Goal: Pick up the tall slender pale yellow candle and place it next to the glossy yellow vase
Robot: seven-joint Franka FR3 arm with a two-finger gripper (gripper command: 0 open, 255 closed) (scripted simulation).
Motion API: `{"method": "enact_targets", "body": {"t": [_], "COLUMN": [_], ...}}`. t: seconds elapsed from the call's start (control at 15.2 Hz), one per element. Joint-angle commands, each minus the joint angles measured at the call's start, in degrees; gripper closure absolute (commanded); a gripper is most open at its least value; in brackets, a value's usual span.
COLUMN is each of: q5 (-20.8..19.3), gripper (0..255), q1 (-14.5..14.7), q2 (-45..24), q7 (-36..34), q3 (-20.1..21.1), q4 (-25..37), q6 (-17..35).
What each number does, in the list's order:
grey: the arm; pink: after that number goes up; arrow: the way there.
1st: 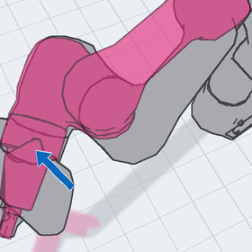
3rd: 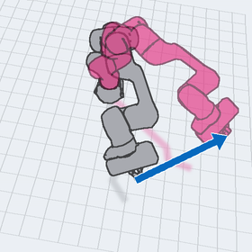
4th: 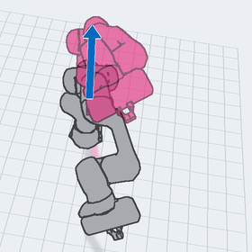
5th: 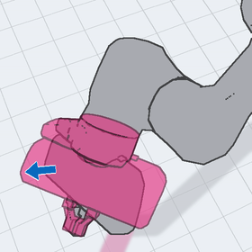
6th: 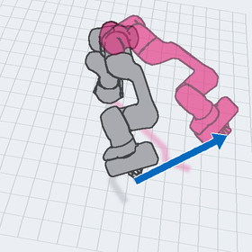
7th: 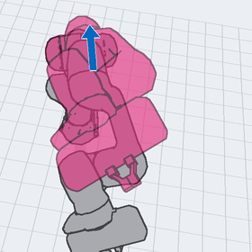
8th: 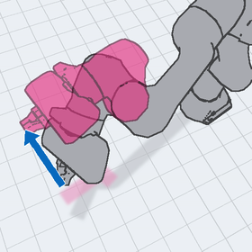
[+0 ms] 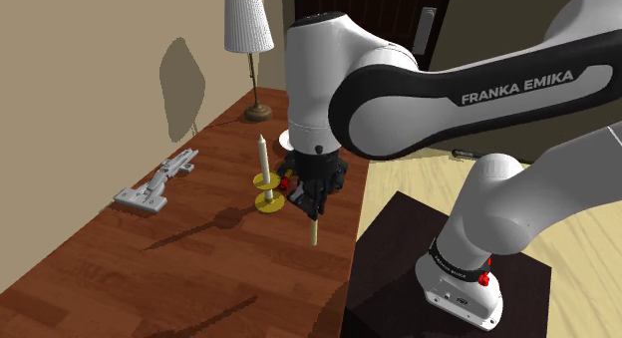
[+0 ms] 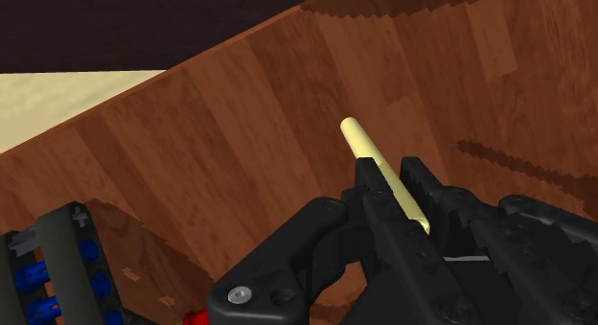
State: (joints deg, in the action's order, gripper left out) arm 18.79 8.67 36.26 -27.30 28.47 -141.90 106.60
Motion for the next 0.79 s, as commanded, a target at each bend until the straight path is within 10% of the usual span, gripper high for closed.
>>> {"method": "enact_targets", "body": {"t": [0.0,0.73], "q5": [-0.3,-1.9], "gripper": [255,255], "q1": [-0.1,-0.7], "q2": [0.3,0.6], "q7": [-0.1,-0.6], "q3": [-0.4,-2.4], "q4": [1.3,9.3], "q6": [-1.6,-10.0]}}
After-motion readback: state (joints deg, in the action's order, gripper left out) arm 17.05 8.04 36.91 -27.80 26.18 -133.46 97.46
